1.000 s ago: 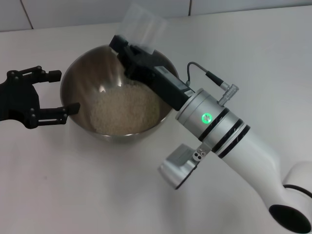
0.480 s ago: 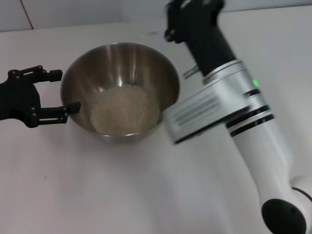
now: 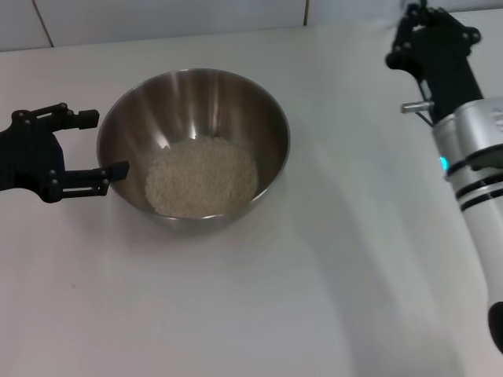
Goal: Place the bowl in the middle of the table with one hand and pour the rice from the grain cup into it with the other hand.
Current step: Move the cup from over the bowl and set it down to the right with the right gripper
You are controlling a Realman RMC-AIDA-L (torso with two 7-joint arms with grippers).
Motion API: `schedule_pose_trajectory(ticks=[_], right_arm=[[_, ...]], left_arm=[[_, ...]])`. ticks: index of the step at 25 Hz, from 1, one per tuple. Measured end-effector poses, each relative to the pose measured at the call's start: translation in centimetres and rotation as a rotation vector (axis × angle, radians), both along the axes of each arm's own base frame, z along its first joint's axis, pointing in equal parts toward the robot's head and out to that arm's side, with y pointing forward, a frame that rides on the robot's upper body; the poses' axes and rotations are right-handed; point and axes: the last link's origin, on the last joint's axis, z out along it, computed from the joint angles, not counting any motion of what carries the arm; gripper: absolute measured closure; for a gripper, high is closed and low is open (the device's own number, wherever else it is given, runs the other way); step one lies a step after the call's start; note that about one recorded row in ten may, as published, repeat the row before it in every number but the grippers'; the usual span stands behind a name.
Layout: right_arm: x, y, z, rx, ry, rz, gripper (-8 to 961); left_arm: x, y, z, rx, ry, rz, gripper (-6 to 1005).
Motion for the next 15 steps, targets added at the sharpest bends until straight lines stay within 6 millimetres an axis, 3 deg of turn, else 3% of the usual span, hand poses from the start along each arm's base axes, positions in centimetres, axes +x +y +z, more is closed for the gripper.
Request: schedule_pose_trajectory(ticks=[1, 6, 15], right_arm=[[1.4, 0.3, 0.2, -0.019, 0.0, -0.028, 945], [3.2, 1.0, -0.8, -0.117, -0.058, -0.098, 945], [3.7, 1.8, -3.1, -0.29, -0.157, -0.139, 944]], left_arm=[[0.0, 0.0, 0.0, 0.001, 0.001, -0.002, 140], [0.3, 0.4, 0.1, 0.009, 0.001, -0.008, 140], [0.4, 0.8, -0.2, 0.008, 0.006, -0.012, 140]])
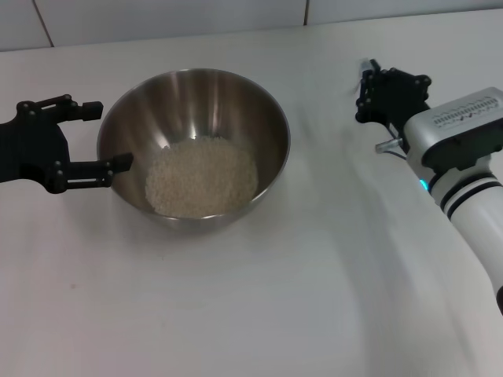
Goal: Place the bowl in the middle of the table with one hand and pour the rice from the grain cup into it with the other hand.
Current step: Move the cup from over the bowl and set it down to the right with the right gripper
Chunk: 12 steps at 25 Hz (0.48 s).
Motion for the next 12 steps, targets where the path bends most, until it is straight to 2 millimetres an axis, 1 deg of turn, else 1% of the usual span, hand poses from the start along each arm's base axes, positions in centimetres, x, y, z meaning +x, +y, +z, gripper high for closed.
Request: schedule_pose_trajectory(ticks=[1, 12], right_arm=[[-0.1, 0.3, -0.4, -0.031, -0.019, -0.002, 944], [-0.8, 1.7, -1.5, -0.128, -0.099, 0.006, 945]], left_arm=[[0.0, 0.0, 0.0, 0.0, 0.0, 0.0, 140], [0.5, 0.8, -0.5, -0.004, -0.002, -0.004, 140]])
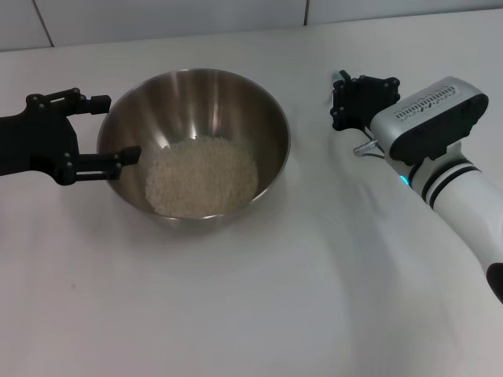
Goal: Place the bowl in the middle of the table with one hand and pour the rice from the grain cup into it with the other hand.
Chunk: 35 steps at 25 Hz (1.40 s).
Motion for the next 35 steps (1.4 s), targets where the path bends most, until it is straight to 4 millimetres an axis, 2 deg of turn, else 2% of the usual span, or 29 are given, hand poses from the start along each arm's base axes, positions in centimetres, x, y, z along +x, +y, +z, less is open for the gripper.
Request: schedule_pose_trajectory(ticks=[2, 12, 15, 20, 24, 26, 31, 35], right_arm=[[-0.1, 0.1, -0.1, -0.007, 0.007, -0.004, 945], [0.2, -0.2, -0.3, -0.023, 0.038, -0.024, 769], [0.5, -0.5, -0.5, -0.03, 0.038, -0.038, 666], [1.3, -2.1, -0.7, -0.026, 0.081, -0.062, 507], [2.4, -4.2, -0.4, 0.006, 0.127, -0.084, 393], [2.6, -4.4, -0.4, 0.011, 0.134, -0.089, 336], [3.2, -5.9, 0.0, 0.014, 0.194, -0.091, 135], [3.4, -7.0, 0.4, -0.016, 0.259, -0.058, 135]], left_arm=[[0.1, 0.1, 0.0, 0.0, -0.001, -0.002, 140], [0.2, 0.4, 0.1, 0.01, 0.003, -0.001, 140], [0.1, 0.4, 0.1, 0.011, 0.003, 0.0, 140], [0.1, 0.4, 0.1, 0.011, 0.003, 0.0, 140], [0.1, 0.4, 0.2, 0.011, 0.004, 0.002, 140], [0.1, 0.4, 0.2, 0.011, 0.004, 0.003, 140], [0.1, 0.4, 0.2, 0.011, 0.005, 0.003, 140], [0.0, 0.4, 0.3, 0.011, 0.006, 0.002, 140]])
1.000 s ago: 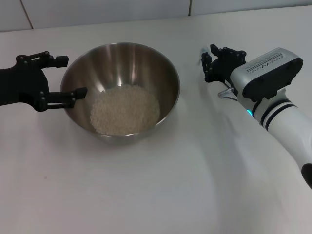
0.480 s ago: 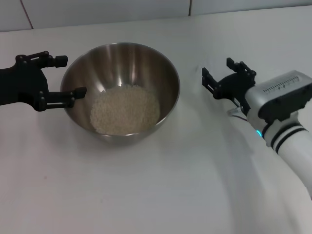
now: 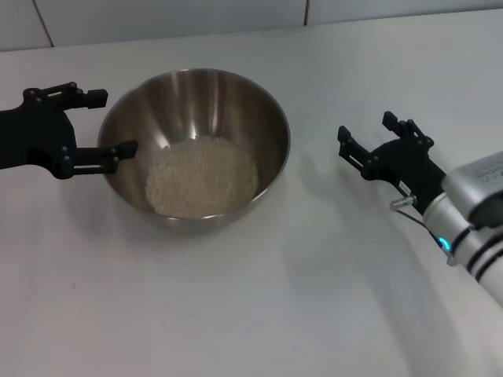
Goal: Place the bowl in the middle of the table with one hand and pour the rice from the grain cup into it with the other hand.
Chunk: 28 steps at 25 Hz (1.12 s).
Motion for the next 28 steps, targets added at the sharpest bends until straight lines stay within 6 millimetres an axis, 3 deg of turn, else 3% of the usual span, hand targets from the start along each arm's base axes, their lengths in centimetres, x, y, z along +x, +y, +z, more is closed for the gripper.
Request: schedule_pose_trajectory(ticks=[3, 4, 5, 8, 9, 11, 18, 19, 24, 28], right_arm=[[0.0, -1.9, 1.2, 0.003, 0.037, 0.097, 135], [-0.1, -2.8, 2.8, 0.015, 0.071, 0.18, 135], [-0.1, -2.8, 2.8, 0.015, 0.071, 0.18, 135], [-0.2, -2.9, 6.0, -0.043, 0.126, 0.304, 136], [-0.4, -2.0, 7.5, -0.122, 0.132, 0.371, 136], [-0.7, -1.4, 8.2, -0.167, 0.133, 0.4, 136], [-3.6, 4.2, 11.5, -0.45, 0.066, 0.541, 136], [-4.4, 5.8, 12.3, -0.532, 0.036, 0.552, 136], [-6.1, 8.4, 13.9, -0.66, -0.046, 0.581, 135], [-6.6, 9.1, 14.9, -0.703, -0.103, 0.586, 135]], left_arm=[[0.0, 0.0, 0.0, 0.0, 0.0, 0.0, 140], [-0.2, -0.1, 0.0, 0.0, 0.0, 0.003, 140], [-0.2, -0.1, 0.0, 0.0, 0.0, 0.005, 140], [-0.3, -0.2, 0.0, 0.0, 0.0, 0.006, 140], [-0.3, -0.2, 0.0, -0.001, 0.0, 0.008, 140], [-0.4, -0.2, 0.0, 0.0, 0.001, 0.009, 140], [-0.7, -0.4, 0.1, 0.003, 0.003, 0.016, 140], [-0.9, -0.6, 0.2, 0.005, 0.004, 0.021, 140], [-1.1, -0.9, 0.3, 0.005, 0.002, 0.025, 140], [-1.1, -1.0, 0.2, 0.004, 0.0, 0.025, 140]])
